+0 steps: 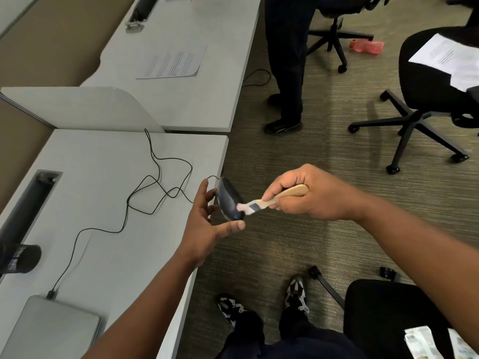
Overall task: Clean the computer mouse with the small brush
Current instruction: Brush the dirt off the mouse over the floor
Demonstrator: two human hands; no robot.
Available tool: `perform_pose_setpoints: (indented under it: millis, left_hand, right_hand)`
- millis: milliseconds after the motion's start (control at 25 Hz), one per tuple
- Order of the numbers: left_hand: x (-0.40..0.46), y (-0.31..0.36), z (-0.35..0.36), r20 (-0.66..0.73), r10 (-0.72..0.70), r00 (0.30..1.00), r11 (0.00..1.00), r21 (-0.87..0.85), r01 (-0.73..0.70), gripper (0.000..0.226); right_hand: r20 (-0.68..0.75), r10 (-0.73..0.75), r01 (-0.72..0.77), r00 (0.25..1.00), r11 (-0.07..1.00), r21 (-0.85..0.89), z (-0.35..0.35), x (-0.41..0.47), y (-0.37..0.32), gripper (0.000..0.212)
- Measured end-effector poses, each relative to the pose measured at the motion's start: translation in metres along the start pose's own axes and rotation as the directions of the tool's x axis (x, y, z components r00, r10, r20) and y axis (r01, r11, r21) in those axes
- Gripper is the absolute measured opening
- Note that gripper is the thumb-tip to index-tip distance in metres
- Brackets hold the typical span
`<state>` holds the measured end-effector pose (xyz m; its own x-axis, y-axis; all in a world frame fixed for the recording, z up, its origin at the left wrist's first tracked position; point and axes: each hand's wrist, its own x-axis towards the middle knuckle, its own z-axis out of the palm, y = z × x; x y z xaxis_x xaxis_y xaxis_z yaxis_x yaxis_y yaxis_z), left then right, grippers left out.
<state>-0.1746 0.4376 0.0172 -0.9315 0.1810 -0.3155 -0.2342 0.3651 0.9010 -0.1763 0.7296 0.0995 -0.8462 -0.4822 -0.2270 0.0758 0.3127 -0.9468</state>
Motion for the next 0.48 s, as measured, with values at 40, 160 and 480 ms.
perform_pose_setpoints:
  millis: [40, 160, 480]
  left_hand:
    - [0.000, 0.000, 0.000, -0.010, -0.007, 1.000, 1.000, -0.004, 0.007, 0.141]
    - [0.003, -0.001, 0.000, -0.030, -0.007, 1.000, 1.000, -0.028, 0.006, 0.139]
    - [0.004, 0.007, -0.003, -0.017, -0.075, 0.997, 0.980, -0.186, 0.070, 0.136]
  right_hand:
    - [0.005, 0.005, -0.005, 1.000, 1.000, 0.006, -0.001, 0.000, 0.001, 0.021]
    - [-0.051, -0.019, 0.020, 0.999, 0.999, 0.033, 0.001, 0.002, 0.002, 0.022]
    - [-0.021, -0.013, 0.015, 1.000, 0.996, 0.090, 0.011, 0.003, 0.024, 0.025]
